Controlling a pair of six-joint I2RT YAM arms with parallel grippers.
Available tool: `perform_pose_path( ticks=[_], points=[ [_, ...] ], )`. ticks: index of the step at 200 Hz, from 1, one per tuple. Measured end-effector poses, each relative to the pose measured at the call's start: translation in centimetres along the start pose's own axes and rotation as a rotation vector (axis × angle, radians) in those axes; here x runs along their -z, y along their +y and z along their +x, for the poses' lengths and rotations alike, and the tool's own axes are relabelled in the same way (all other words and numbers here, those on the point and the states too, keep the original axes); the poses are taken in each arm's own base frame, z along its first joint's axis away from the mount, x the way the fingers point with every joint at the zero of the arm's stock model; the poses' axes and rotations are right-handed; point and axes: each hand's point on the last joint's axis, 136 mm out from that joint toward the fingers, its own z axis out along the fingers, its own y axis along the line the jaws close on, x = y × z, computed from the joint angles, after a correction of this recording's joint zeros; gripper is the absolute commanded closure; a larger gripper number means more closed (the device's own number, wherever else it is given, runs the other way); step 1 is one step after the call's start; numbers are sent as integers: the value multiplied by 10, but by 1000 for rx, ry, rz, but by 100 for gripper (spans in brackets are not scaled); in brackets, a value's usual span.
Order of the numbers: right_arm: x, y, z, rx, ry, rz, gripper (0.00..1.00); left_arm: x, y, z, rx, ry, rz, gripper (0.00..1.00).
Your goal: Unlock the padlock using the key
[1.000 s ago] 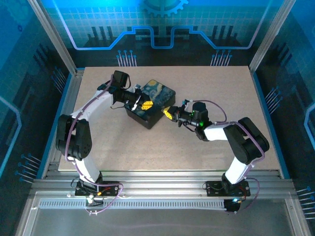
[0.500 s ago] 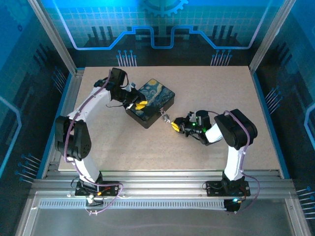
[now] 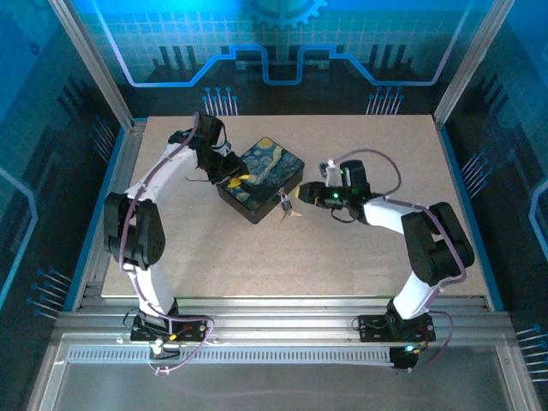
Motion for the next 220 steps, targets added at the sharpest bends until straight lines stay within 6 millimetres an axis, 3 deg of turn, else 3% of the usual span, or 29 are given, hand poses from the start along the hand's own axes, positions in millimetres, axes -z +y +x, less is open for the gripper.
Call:
perform_pose_path(
  ticks=[14,36,63,105,180,220],
  points=[
    [-2,10,-7,134,5,18,50,0,1,-3,-6,-11,-13,67],
    [-7,-2,-1,233,50,81,50,3,1,-8,-12,-29,-21,66],
    [-23,-25,21,292,145,161,51,6,0,-13,-26,-48,-27,65],
    [-43,-32,51,332,236,192,53,-2,9,-17,-26,-54,-68,65],
    [-62,-46,53,307,250,231,61,-13,22,-26,-46,-78,-118,65],
    [-68,-39,45,274,208,198,70,-26,44,-15,-43,-44,-173,66]
  ],
)
